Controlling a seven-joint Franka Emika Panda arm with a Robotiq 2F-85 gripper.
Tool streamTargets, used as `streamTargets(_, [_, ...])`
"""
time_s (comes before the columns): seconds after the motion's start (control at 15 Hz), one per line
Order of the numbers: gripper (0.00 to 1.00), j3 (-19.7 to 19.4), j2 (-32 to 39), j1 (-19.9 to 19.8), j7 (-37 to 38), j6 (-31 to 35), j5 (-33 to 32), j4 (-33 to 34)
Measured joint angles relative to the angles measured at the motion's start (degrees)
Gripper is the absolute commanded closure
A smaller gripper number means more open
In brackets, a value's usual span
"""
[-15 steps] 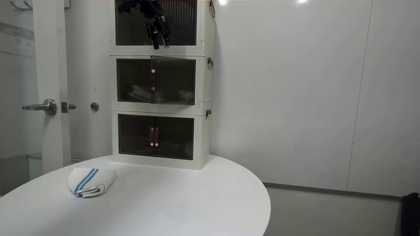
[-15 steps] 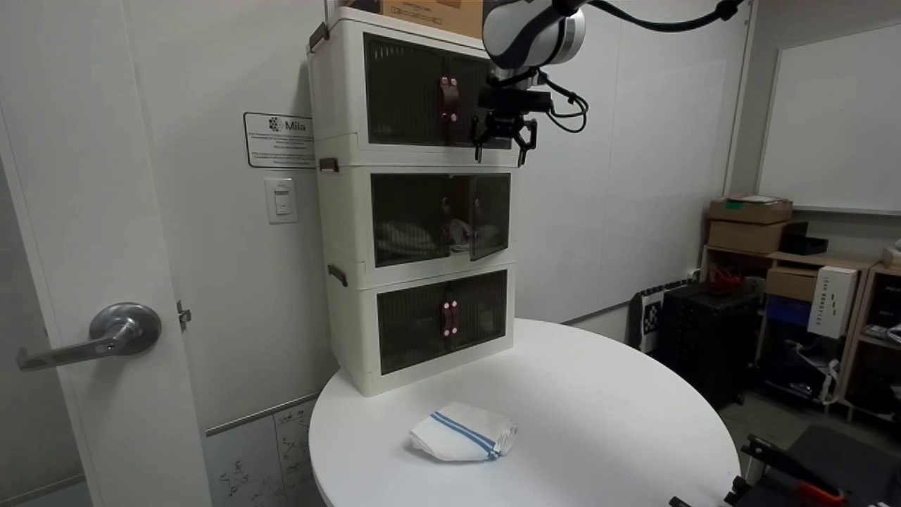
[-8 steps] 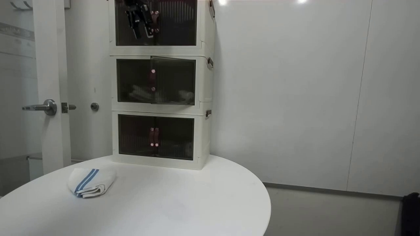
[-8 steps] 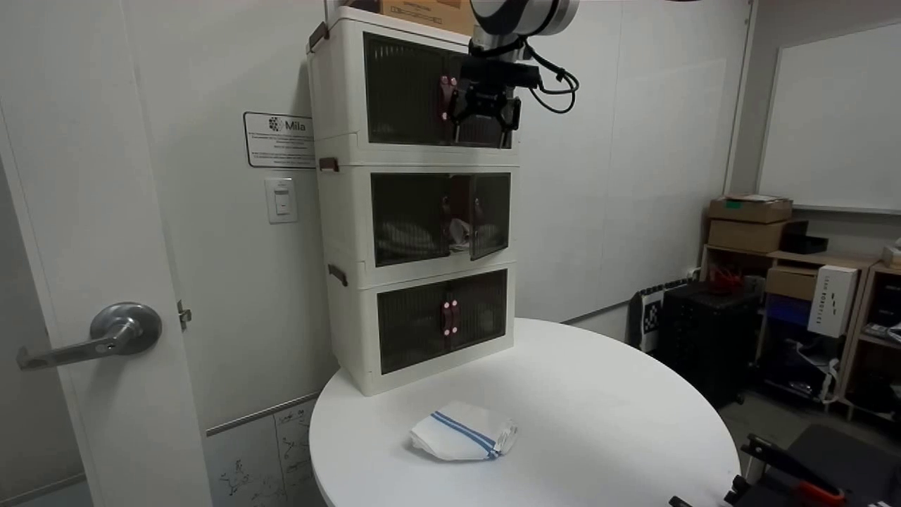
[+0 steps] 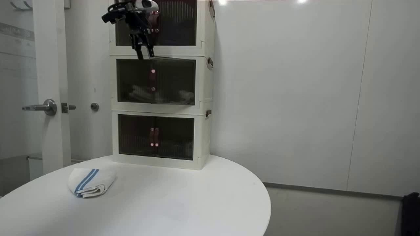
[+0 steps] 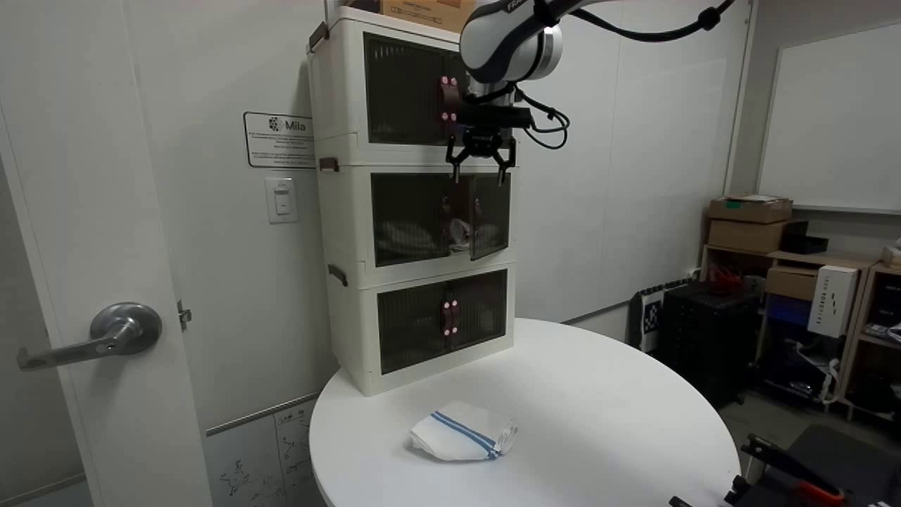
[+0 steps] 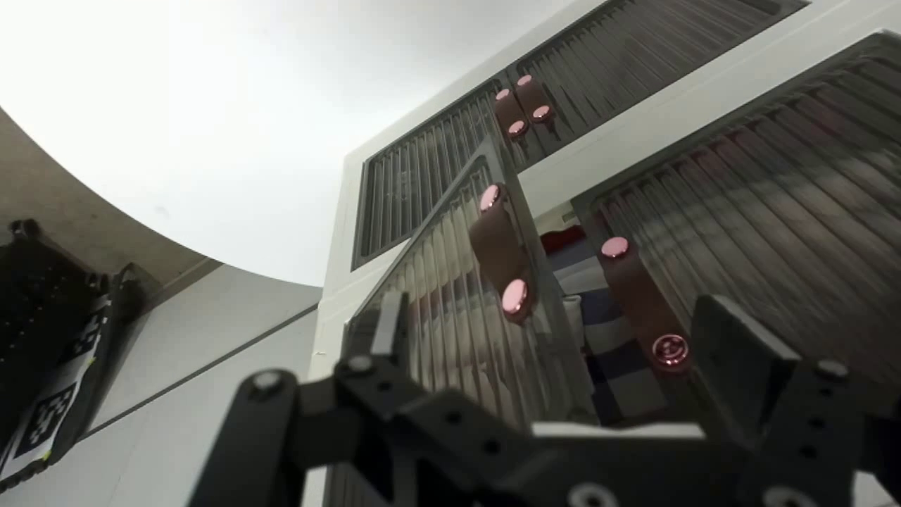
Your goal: Open the cabinet doors in the middle
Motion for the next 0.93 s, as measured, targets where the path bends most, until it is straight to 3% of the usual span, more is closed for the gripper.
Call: streamTargets(0.93, [0.00,-2.34,0.74,-0.52,0.93,0.23,0.13,0.00])
